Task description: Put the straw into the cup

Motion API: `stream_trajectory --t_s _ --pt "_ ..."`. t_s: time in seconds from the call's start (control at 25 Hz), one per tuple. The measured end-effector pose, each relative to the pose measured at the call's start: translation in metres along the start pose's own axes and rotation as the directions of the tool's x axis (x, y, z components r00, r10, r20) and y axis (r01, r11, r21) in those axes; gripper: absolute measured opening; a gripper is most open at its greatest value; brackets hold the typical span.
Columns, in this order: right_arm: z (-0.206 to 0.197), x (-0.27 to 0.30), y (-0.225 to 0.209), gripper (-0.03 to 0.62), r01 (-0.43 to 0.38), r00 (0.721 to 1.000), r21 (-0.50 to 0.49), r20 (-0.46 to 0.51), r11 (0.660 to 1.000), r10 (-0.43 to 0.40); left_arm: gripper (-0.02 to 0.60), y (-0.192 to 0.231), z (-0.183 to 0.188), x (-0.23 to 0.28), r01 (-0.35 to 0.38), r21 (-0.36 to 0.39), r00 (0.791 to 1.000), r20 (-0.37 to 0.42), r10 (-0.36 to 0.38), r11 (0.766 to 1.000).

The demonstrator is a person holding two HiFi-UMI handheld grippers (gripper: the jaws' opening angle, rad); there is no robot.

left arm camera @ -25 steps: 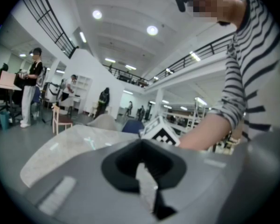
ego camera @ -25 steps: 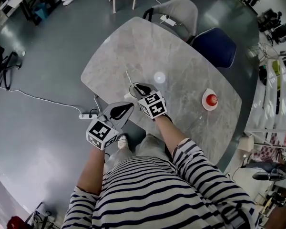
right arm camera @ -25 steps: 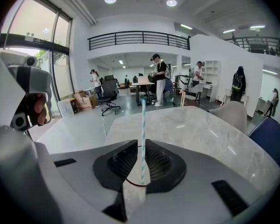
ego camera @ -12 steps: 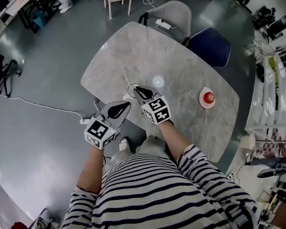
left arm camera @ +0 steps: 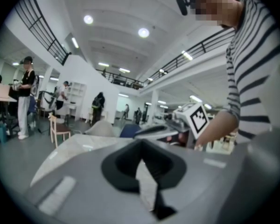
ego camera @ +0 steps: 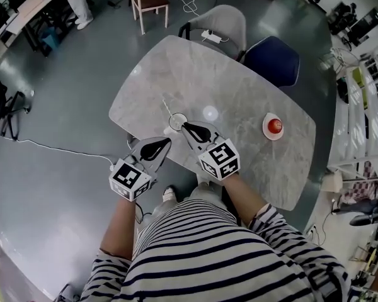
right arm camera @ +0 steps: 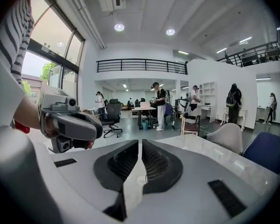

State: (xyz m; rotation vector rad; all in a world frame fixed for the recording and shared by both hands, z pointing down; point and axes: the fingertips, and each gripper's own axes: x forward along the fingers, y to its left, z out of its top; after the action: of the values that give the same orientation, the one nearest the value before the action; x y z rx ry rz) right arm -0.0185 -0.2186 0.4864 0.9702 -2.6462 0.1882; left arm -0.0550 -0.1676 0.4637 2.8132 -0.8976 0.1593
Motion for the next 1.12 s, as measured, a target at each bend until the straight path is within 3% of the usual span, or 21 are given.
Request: stream_trajectory --t_s 0.52,0.76,0.88,1.0,1.12 --pt "0.021 -0.055 0.040 0.020 -0.052 0.996 0.023 0.071 0.998 0.050 0.006 -0.020 0.012 -0.017 0.007 0.010 1.000 0.030 -0.008 1.000" --pt "0.039 -0.071 0.056 0.020 -0.064 0.988 0.086 0.147 0.994 0.051 0.006 -0.036 0.023 -0.018 0.019 -0.037 0.996 0.090 -0.016 0.999" --pt "0.045 -0.070 0.051 0.020 -0.061 0.983 0.117 0.177 0.991 0.040 0.006 -0.033 0.023 -0.021 0.015 -0.112 0.990 0.139 0.001 0.994" --pt "0.033 -0.073 0.043 0.020 -0.058 0.988 0.118 0.148 0.991 0.040 0.006 -0.033 0.005 -0.013 0.018 -0.072 0.998 0.062 -0.013 0.997" --pt "0.030 -0.072 0.039 0.020 -0.051 0.989 0.114 0.145 0.992 0.034 0.006 -0.030 0.011 -0.012 0.013 -0.047 0.998 0.064 -0.010 0.999"
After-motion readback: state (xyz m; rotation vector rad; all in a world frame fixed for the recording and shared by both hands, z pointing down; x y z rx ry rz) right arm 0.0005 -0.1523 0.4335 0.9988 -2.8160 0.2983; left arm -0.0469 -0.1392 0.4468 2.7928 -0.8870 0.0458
